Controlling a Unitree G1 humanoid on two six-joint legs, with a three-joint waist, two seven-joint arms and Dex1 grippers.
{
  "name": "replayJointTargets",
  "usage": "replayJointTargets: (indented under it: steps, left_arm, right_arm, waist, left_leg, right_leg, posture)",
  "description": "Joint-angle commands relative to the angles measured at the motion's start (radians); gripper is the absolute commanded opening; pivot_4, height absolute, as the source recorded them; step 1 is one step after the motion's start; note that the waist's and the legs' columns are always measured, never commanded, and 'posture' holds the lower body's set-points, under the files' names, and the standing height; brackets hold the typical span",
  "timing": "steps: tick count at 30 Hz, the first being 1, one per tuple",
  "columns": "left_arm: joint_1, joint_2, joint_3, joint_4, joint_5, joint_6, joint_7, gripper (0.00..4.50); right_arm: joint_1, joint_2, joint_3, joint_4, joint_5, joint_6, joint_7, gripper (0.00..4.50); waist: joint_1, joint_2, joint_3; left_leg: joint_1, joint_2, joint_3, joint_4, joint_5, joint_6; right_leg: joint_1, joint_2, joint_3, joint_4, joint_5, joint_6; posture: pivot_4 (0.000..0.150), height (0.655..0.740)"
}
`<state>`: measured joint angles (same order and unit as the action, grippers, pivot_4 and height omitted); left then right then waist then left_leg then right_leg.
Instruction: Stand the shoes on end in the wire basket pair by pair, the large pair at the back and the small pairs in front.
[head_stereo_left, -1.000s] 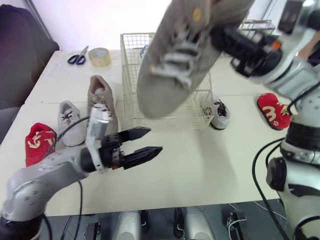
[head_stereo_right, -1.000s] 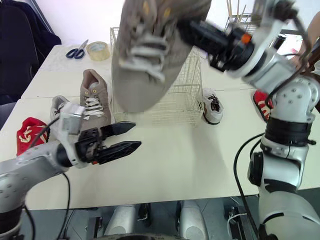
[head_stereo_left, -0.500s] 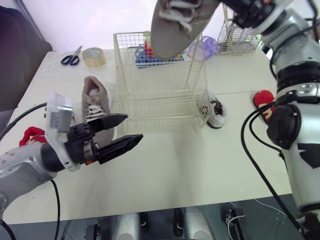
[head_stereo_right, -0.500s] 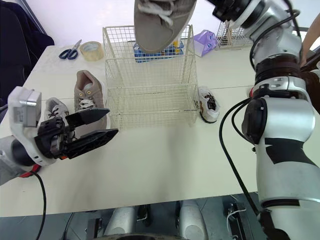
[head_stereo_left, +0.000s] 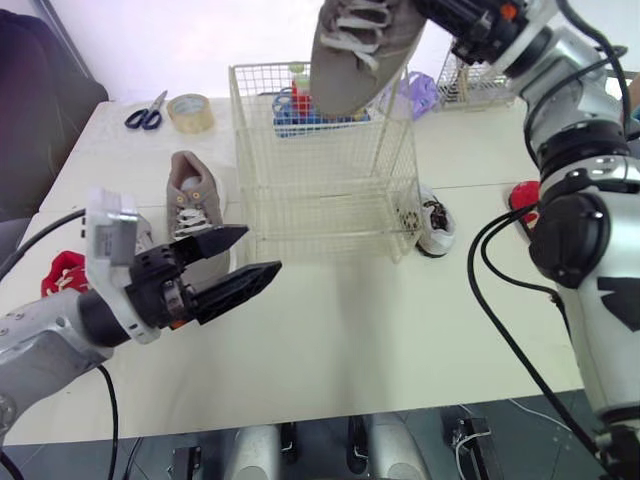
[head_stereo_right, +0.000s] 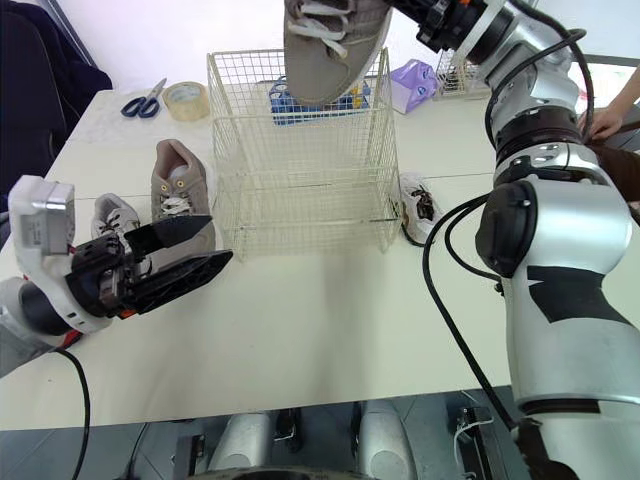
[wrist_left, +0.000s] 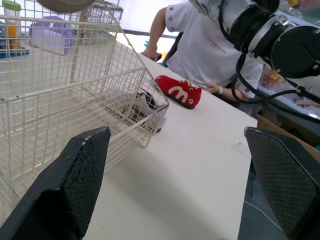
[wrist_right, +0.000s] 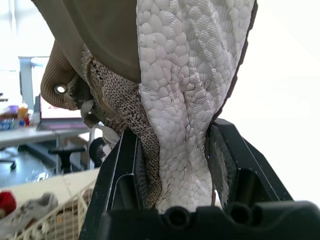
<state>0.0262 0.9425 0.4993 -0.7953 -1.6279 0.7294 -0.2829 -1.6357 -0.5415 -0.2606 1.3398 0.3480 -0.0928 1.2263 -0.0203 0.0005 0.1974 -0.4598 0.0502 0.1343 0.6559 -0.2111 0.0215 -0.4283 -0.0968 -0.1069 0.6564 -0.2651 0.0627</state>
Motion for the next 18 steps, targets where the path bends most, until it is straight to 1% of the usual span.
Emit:
replayJointTargets:
  steps: [1,6,8,10,18]
  left_arm:
    - [0.005,0.011,0.01,-0.029,-0.026,-0.023,-0.002,4.45]
    - [0.013,0.008,0.009,-0.035,-0.028,-0.027,0.002,4.45]
    - [0.018,0.006,0.008,-0.038,-0.029,-0.029,0.003,4.45]
    - [0.022,0.004,0.008,-0.038,-0.028,-0.03,0.003,4.45]
    - [0.018,-0.009,-0.03,-0.047,-0.012,-0.048,0.024,4.45]
  right_arm:
    - [-0.062,-0.033,-0.033,-0.03,-0.017,-0.029,-0.022,1.3]
    - [-0.054,-0.034,-0.034,-0.028,-0.056,-0.047,-0.044,1.3]
    - [-0.039,-0.027,0.008,-0.026,-0.117,-0.079,-0.046,1.3]
    - [-0.031,-0.013,0.032,-0.022,-0.158,-0.099,-0.043,1.3]
    - [0.009,0.058,0.038,0.0,-0.216,-0.089,-0.011,1.3]
  waist:
    - [0.0,0.0,0.0]
    - [-0.001,0.0,0.0]
    - [-0.002,0.0,0.0]
    - [-0.003,0.0,0.0]
    - [-0.002,0.0,0.0]
  left_leg:
    - [0.0,0.0,0.0,-0.001,0.0,0.0]
    - [0.0,0.0,0.0,-0.003,0.001,-0.001]
    - [0.0,0.0,0.0,-0.004,0.001,-0.001]
    - [0.001,0.0,0.0,-0.004,0.001,-0.001]
    - [0.001,0.0,0.0,-0.004,0.002,-0.002]
  right_leg:
    - [0.0,0.0,0.0,-0.001,0.0,0.0]
    - [-0.001,0.0,0.0,-0.001,0.0,0.0]
    - [-0.001,0.001,0.0,-0.001,0.0,0.0]
    - [-0.001,0.001,0.0,-0.001,0.0,0.0]
    - [-0.001,0.001,0.0,-0.001,0.0,0.0]
  posture:
    - [0.15,0.74]
    - [0.15,0.74]
    - [0.15,0.74]
    - [0.15,0.74]
    - [0.15,0.74]
